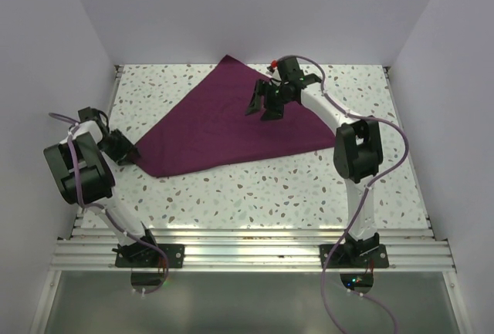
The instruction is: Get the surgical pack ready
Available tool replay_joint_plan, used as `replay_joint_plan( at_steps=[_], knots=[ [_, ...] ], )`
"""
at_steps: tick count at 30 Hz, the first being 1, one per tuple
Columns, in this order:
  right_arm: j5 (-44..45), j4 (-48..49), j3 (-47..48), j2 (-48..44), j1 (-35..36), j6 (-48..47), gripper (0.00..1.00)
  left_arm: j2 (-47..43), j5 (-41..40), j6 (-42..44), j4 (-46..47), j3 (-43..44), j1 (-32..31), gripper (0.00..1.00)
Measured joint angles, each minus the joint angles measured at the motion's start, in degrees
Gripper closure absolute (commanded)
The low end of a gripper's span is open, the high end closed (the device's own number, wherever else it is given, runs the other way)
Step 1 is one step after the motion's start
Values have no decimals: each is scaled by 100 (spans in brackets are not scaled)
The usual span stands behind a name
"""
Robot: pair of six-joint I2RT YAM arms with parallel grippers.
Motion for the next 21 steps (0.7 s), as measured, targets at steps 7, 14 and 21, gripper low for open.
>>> replay_joint_plan(
  at_steps=[7, 14, 21],
  knots=[
    [815, -461, -118, -13, -136, -197, 40, 201, 348, -44, 177, 87, 35, 100],
    [981, -730, 42, -13, -188, -435, 72, 103, 466, -28, 245, 46, 35, 100],
    [997, -601, 837, 142, 1029, -361, 91, -363, 365, -35, 258, -92, -9, 100]
  ],
)
